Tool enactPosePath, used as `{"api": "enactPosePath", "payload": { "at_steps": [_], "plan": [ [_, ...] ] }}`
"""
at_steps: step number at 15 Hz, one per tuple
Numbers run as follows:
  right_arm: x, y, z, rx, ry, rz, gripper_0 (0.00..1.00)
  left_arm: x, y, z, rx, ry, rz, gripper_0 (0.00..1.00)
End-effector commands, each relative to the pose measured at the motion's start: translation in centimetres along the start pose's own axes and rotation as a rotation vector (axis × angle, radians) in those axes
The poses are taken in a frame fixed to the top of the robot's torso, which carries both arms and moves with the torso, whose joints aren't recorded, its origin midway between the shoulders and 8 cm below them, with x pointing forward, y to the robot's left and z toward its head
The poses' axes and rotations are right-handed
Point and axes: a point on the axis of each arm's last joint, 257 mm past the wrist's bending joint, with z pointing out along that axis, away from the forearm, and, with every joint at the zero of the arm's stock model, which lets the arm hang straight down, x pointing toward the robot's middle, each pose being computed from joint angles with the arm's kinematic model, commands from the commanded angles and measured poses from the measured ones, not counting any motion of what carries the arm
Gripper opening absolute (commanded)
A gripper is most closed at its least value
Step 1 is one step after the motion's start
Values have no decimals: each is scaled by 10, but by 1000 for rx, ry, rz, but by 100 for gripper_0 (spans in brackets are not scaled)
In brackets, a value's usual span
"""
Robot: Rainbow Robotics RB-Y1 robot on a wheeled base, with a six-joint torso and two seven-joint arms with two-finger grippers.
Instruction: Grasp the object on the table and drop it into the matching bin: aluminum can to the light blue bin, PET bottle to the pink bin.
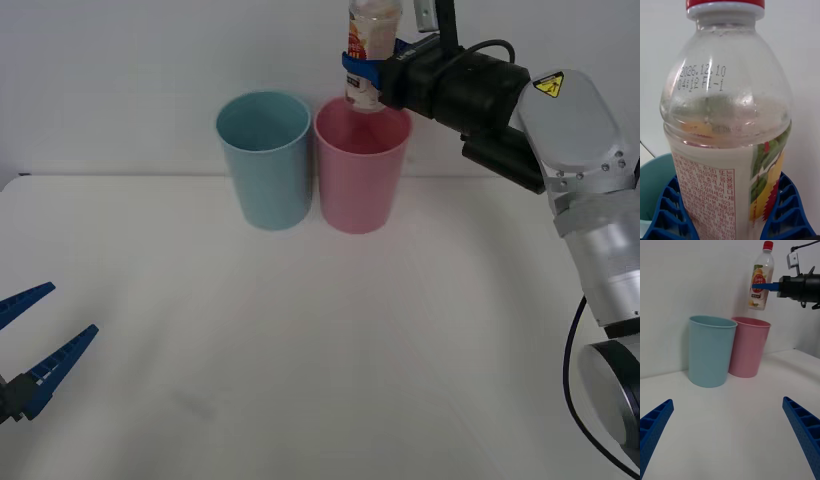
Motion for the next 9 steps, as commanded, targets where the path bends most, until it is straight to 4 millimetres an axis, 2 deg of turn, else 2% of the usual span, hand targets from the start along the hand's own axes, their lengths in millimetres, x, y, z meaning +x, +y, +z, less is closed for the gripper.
{"api": "enactPosePath", "payload": {
  "at_steps": [1, 2, 3, 5, 9],
  "plan": [
    [7, -8, 6, 25, 12, 9, 2, 0, 0, 0, 0, 0, 0, 100],
    [7, -8, 6, 25, 12, 7, 6, 0, 0, 0, 0, 0, 0, 100],
    [7, -8, 6, 25, 12, 7, 22, 0, 0, 0, 0, 0, 0, 100],
    [7, -8, 6, 25, 12, 6, 100, 0, 0, 0, 0, 0, 0, 100],
    [7, -7, 6, 21, 12, -10, 100, 0, 0, 0, 0, 0, 0, 100]
  ]
}}
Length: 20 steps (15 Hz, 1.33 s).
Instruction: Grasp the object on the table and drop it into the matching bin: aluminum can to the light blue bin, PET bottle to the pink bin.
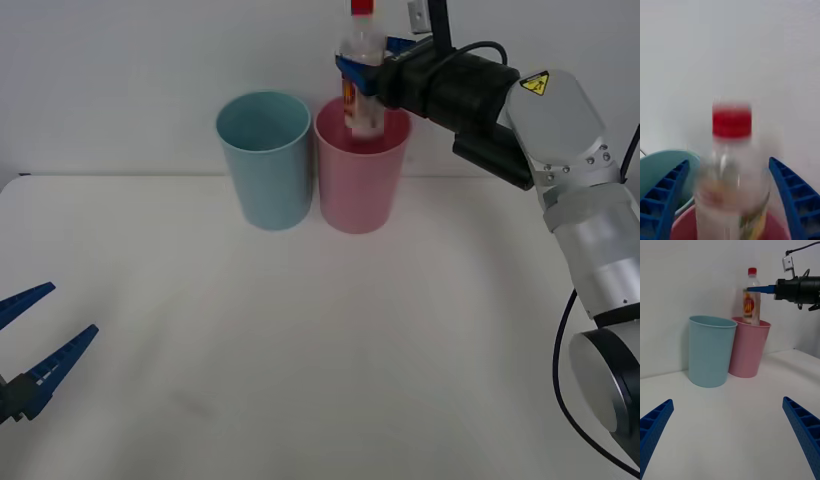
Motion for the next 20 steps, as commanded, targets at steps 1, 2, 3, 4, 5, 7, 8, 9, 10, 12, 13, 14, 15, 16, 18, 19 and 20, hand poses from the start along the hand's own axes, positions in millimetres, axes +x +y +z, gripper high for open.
{"api": "enactPosePath", "payload": {
  "at_steps": [1, 2, 3, 4, 5, 7, 8, 9, 10, 12, 13, 14, 15, 16, 18, 19, 20],
  "plan": [
    [0, 0, 0, -1, -1, -6, 100, 0, 0, 0, 0, 0, 0, 100],
    [0, 1, 0, -2, -2, -5, 100, 0, 0, 0, 0, 0, 0, 100],
    [0, 1, 0, -2, -2, -6, 100, 0, 0, 0, 0, 0, 0, 100],
    [-1, 0, 0, -2, -2, -6, 100, 0, 0, 0, 0, 0, 0, 100],
    [1, 1, 0, -3, 0, -6, 100, 0, 0, 0, 0, 0, 0, 100],
    [2, 4, -3, -15, -8, 7, 100, 0, 0, 0, 0, 0, 0, 100],
    [3, 6, -8, -14, -15, 1, 100, 0, 0, 0, 0, 0, 0, 100],
    [1, 8, -18, -16, -31, -19, 100, 0, 0, 0, 0, 0, 0, 100],
    [3, 10, -29, -19, -35, -33, 100, 0, 0, 0, 0, 0, 0, 100],
    [4, 18, -51, -34, -50, -59, 100, 0, 0, 0, 0, 0, 0, 100],
    [8, 21, -61, -40, -50, -68, 100, 0, 0, 0, 0, 0, 0, 100],
    [11, 24, -72, -46, -49, -76, 100, 0, 0, 0, 0, 0, 0, 100],
    [15, 29, -86, -55, -50, -82, 100, 0, 0, 0, 0, 0, 0, 100],
    [17, 34, -95, -62, -52, -90, 100, 0, 0, 0, 0, 0, 0, 100],
    [22, 41, -122, -65, -54, -105, 100, 0, 0, 0, 0, 0, 0, 100],
    [26, 46, -134, -67, -54, -107, 100, 0, 0, 0, 0, 0, 0, 100],
    [32, 48, -151, -61, -45, -119, 100, 0, 0, 0, 0, 0, 0, 100]
  ]
}}
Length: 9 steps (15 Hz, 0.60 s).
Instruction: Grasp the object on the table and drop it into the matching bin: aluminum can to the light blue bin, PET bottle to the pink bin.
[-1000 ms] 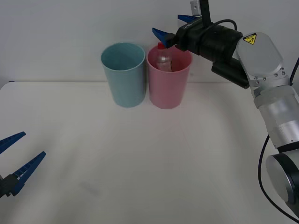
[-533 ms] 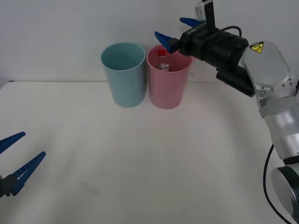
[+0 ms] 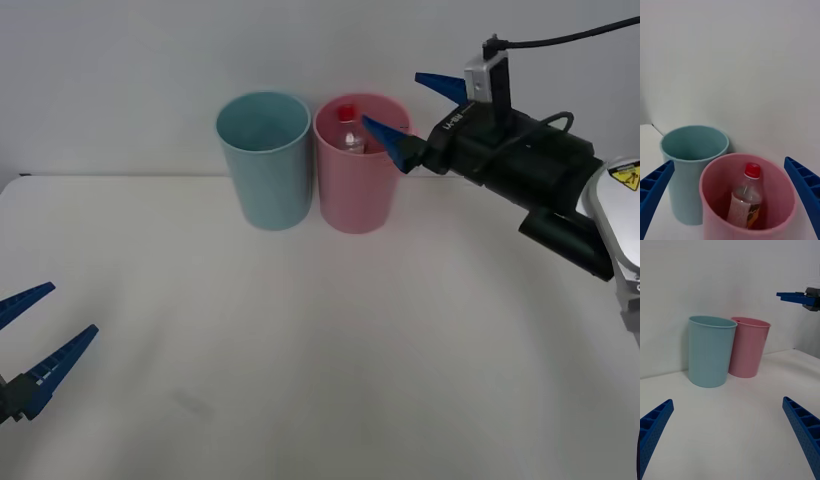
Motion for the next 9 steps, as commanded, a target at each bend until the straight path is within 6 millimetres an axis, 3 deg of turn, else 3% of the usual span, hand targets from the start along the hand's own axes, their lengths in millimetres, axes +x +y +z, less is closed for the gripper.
{"api": "enactPosePath", "payload": {
  "at_steps": [1, 9],
  "plan": [
    [11, 12, -36, 6, 18, -26, 100, 0, 0, 0, 0, 0, 0, 100],
    [61, 32, -126, -61, 113, -139, 100, 0, 0, 0, 0, 0, 0, 100]
  ]
}}
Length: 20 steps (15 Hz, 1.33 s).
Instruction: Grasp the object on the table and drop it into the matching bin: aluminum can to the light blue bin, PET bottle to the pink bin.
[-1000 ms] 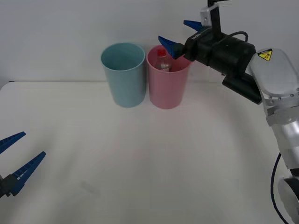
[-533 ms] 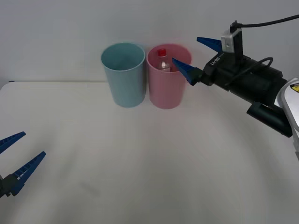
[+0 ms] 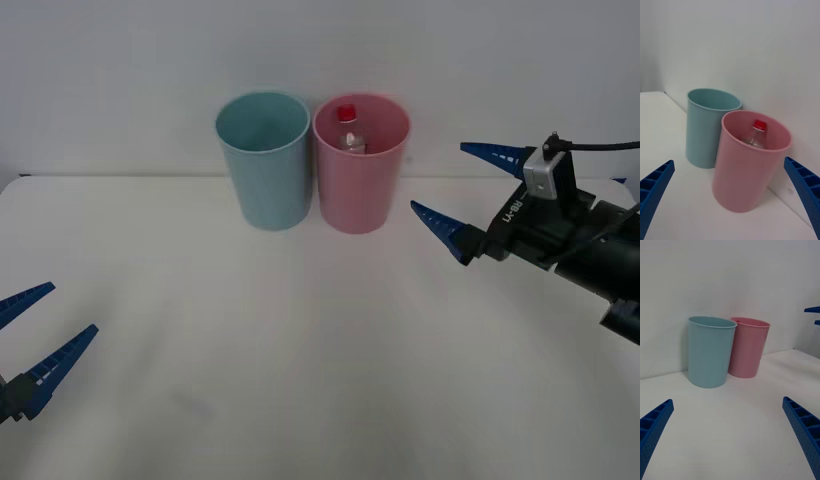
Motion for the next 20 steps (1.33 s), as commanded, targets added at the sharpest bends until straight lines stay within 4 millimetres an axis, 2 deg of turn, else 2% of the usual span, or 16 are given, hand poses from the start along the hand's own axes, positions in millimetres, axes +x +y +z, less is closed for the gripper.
{"api": "enactPosePath", "payload": {
  "at_steps": [1, 3, 7, 14, 17, 20],
  "plan": [
    [19, 8, -30, -23, 22, -11, 100, 0, 0, 0, 0, 0, 0, 100],
    [31, 16, -50, -33, 30, 29, 100, 0, 0, 0, 0, 0, 0, 100],
    [43, 30, -85, -43, 23, 129, 100, 0, 0, 0, 0, 0, 0, 100],
    [75, 47, -158, 23, 66, 284, 100, 0, 0, 0, 0, 0, 0, 100],
    [78, 51, -177, 50, 64, 325, 100, 0, 0, 0, 0, 0, 0, 100],
    [78, 56, -186, 55, 58, 351, 100, 0, 0, 0, 0, 0, 0, 100]
  ]
}}
